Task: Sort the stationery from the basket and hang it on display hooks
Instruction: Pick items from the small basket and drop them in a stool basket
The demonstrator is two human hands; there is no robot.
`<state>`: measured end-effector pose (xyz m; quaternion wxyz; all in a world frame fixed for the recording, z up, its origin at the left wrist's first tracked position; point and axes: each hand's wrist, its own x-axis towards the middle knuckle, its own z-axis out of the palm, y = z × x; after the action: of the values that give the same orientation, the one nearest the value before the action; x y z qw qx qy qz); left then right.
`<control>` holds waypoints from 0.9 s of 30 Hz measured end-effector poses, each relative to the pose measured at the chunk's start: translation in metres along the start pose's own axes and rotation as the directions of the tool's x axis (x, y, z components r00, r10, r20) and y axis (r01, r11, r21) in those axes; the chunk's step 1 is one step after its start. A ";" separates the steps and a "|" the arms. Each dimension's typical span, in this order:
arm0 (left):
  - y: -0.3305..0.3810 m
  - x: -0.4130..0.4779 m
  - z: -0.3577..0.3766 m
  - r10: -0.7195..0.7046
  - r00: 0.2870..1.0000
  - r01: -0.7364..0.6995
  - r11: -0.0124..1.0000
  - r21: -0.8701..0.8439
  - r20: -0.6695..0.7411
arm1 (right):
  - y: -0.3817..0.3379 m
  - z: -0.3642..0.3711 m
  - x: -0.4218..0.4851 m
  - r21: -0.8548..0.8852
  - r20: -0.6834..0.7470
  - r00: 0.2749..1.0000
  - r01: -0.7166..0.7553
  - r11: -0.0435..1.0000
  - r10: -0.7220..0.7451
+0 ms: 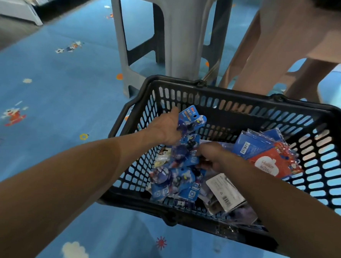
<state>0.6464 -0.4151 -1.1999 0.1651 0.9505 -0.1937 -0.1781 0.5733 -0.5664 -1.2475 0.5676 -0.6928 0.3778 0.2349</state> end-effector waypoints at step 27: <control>0.000 -0.028 -0.032 -0.164 0.937 0.341 0.606 -0.718 0.307 | 0.008 -0.102 -0.082 0.144 -0.122 0.948 0.310 0.940 -0.294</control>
<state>0.6351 -0.3960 -1.1644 0.5007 0.7854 0.0201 -0.3634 0.5074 -0.6442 -1.1654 0.6315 -0.7052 0.3125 0.0792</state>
